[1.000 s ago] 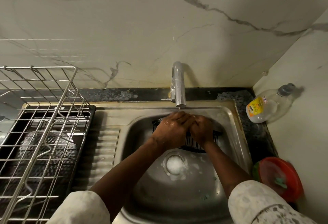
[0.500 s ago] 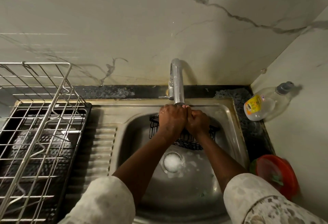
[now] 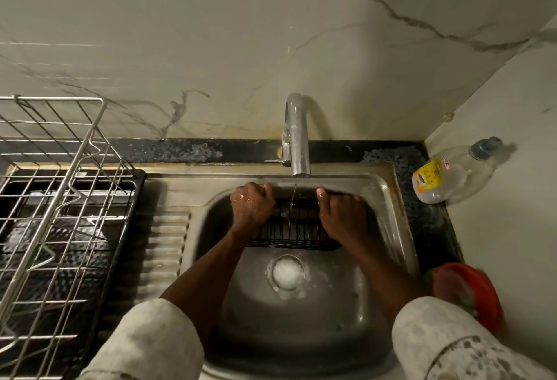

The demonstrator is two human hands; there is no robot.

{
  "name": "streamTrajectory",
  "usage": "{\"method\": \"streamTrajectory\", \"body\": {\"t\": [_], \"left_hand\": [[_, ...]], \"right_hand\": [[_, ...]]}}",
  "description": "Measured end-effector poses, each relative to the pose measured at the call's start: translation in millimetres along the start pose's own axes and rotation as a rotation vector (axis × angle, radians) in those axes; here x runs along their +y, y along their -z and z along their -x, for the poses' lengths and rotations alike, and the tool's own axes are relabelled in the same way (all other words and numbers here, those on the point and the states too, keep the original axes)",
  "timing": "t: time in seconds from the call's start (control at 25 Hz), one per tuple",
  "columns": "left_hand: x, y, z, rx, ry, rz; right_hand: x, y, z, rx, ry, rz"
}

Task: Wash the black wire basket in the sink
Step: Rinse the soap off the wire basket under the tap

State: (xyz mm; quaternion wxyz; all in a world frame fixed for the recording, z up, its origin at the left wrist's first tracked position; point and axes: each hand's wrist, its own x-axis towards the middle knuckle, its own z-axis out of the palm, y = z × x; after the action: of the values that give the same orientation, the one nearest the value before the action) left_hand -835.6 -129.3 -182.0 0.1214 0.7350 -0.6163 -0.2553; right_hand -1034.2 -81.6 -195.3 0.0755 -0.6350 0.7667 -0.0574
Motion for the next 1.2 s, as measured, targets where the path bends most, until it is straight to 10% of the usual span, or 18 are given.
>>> {"method": "streamTrajectory", "body": {"t": [0.52,0.88,1.2], "left_hand": [[41,-30,54,0.031,-0.219,-0.073],[32,-6,24,-0.06,0.111,0.552],[23,12,37,-0.042,0.017,0.704]], "right_hand": [[-44,21,11,-0.105,0.087,0.303],[-20,65,3,0.013,0.006,-0.683],[-68,71,-2,0.029,0.048,-0.252]]}}
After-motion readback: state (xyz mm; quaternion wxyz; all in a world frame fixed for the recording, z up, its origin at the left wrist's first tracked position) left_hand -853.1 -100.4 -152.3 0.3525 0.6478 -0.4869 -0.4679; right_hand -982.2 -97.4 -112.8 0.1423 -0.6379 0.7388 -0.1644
